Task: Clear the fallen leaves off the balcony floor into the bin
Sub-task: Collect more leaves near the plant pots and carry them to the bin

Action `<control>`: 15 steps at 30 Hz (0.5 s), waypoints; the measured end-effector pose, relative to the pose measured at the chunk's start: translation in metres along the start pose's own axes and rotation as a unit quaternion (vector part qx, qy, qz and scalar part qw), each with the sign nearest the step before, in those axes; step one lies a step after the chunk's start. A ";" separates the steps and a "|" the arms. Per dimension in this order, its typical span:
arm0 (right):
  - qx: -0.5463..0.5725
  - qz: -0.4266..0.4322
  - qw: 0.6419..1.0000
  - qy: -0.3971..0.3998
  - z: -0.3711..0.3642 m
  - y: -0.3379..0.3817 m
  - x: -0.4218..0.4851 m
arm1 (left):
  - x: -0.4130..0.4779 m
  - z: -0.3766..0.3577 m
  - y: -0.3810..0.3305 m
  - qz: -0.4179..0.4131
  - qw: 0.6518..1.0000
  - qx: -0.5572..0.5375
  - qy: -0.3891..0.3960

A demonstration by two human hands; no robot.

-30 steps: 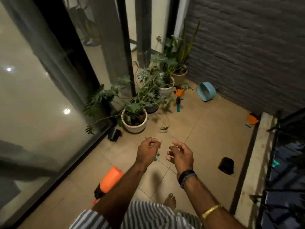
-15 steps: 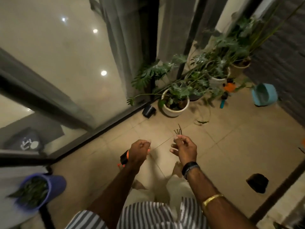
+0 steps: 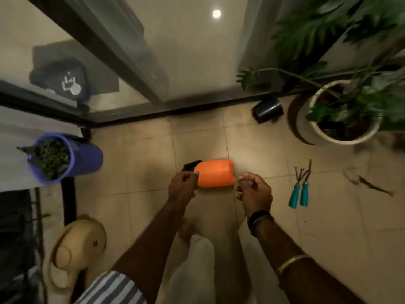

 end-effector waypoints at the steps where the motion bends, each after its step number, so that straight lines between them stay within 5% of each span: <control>1: -0.020 -0.007 1.000 0.009 -0.009 -0.019 0.023 | 0.024 -0.014 0.018 0.016 1.000 -0.002 0.000; 8: -0.212 -0.012 0.974 0.079 -0.063 -0.153 0.179 | 0.193 -0.100 0.125 0.114 0.993 -0.024 0.025; 15: -0.178 -0.095 0.976 0.078 -0.082 -0.221 0.235 | 0.248 -0.146 0.159 0.184 0.977 -0.103 0.029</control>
Point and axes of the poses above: each hand's wrist, its own x-axis towards the middle knuckle, its own z-axis out of the back of the hand, y = z × x, the point moved 3 cm from there along x, towards the middle knuckle, and after that the axes turned 14 degrees about x, right-handed, at the moved point
